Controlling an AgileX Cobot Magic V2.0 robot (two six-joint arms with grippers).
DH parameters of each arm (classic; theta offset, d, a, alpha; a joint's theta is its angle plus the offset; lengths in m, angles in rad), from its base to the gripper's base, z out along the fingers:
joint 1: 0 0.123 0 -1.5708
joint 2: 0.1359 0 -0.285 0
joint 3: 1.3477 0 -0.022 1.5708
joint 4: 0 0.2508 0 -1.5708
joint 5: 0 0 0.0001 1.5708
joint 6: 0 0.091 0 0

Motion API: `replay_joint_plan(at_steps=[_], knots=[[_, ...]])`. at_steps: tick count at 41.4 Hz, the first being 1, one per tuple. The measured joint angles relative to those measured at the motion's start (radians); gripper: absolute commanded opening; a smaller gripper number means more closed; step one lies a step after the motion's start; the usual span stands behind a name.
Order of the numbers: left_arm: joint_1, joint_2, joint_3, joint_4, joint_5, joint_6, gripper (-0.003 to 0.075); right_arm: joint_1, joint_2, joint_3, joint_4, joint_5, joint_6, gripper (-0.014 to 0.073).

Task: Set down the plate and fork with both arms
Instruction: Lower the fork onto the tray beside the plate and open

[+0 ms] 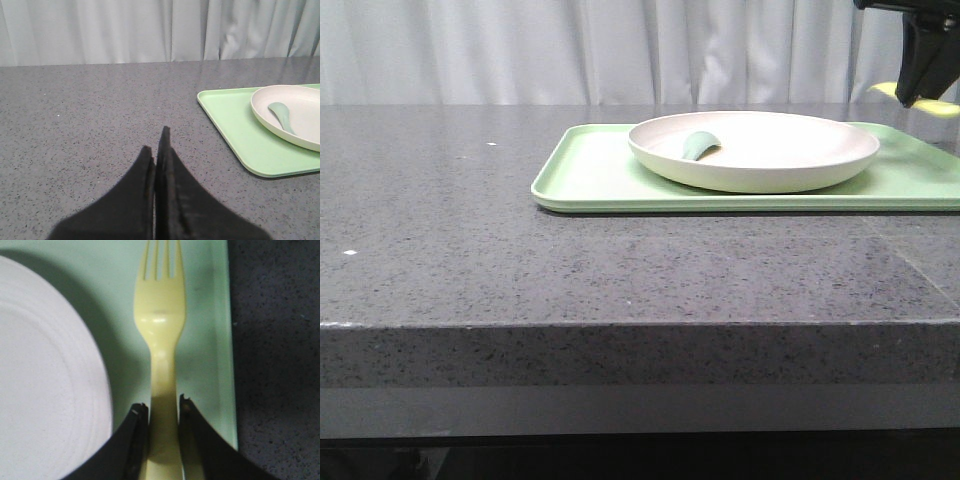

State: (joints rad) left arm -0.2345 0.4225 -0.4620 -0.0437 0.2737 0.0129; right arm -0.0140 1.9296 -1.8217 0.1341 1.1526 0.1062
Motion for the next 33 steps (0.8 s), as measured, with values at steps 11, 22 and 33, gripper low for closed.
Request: replay_joint_plan(at_steps=[11,22,33], knots=[[0.0,0.0,0.0,0.0,0.0,0.0,-0.0018,0.0,0.086,0.0,0.0,0.024,-0.007,0.0004],[0.0,0.0,0.0,0.0,0.0,0.0,-0.0018,0.0,0.106,0.0,0.0,0.024,-0.007,0.0068],[0.0,0.0,0.0,0.0,0.0,0.0,-0.0018,0.0,0.102,-0.004,0.0,0.024,-0.007,0.0337]])
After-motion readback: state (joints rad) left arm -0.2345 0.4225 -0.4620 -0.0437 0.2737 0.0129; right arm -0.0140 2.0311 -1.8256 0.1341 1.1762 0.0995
